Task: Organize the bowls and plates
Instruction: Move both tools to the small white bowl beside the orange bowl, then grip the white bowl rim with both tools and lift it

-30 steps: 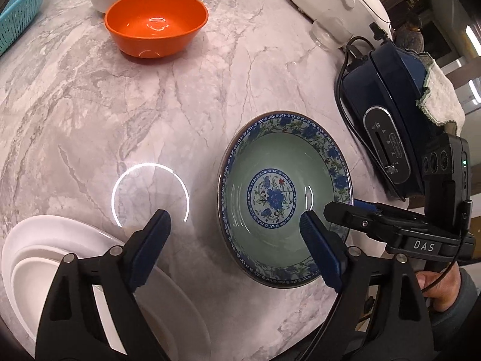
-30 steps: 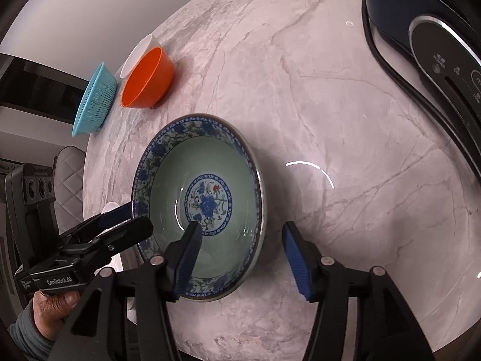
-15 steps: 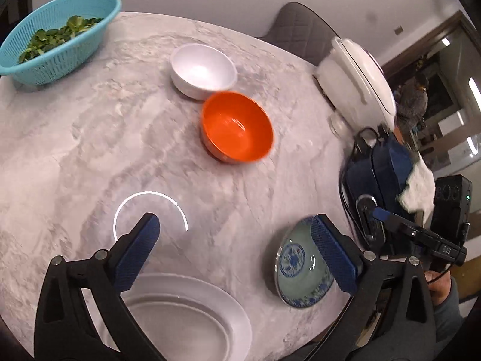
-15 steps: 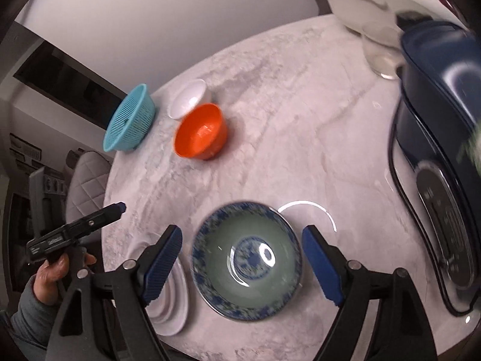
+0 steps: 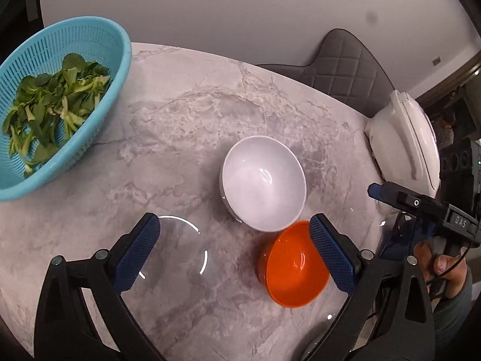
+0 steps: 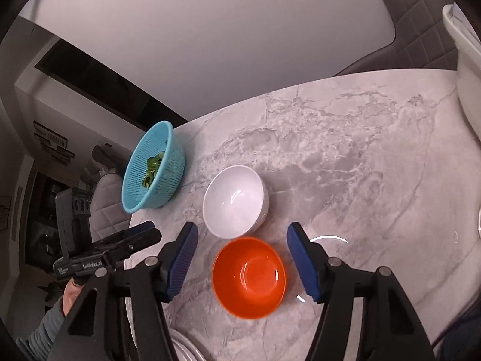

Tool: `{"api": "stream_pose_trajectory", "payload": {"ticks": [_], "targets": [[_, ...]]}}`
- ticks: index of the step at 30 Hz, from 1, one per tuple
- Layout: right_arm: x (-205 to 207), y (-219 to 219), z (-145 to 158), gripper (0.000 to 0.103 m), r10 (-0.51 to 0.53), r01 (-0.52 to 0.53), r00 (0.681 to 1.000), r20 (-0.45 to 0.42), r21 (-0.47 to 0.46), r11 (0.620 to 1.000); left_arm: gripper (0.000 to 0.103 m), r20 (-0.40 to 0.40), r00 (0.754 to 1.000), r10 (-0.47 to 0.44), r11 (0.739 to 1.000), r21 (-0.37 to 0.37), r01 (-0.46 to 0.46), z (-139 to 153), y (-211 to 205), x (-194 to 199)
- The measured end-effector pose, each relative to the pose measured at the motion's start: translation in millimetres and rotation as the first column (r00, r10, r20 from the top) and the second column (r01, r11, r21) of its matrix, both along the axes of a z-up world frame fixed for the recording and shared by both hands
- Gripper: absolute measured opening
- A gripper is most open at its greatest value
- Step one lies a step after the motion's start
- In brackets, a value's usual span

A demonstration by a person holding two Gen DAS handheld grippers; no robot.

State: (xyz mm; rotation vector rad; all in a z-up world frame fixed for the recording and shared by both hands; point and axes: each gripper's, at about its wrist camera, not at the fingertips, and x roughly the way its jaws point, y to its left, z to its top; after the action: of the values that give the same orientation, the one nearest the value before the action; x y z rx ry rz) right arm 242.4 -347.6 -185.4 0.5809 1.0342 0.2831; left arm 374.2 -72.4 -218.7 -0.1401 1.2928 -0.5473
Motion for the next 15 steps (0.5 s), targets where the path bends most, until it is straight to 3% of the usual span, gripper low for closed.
{"api": "stream_pose_trajectory", "payload": {"ticks": [2, 8, 15], "targets": [[22.6, 3.8, -17.8, 0.065, 0.027, -0.026, 0.999, -0.038, 0.02, 0.999, 0.097, -0.016, 1.0, -0.003, 1.0, 0.01, 0.003, -13.3, -6.3, 11.1], [54.3, 18.9, -67.0, 0.063, 0.068, -0.064, 0.988, -0.136, 0.03, 0.997, 0.062, -0.06, 0.998, -0.033, 0.998, 0.05, 0.036, -50.9, -19.0, 29.4], [66.6, 22.4, -89.8, 0.054, 0.08, -0.065, 0.981, -0.176, 0.088, 0.994, 0.046, -0.111, 0.991, -0.069, 0.997, 0.014, 0.071, -81.4, -27.5, 36.5]]}}
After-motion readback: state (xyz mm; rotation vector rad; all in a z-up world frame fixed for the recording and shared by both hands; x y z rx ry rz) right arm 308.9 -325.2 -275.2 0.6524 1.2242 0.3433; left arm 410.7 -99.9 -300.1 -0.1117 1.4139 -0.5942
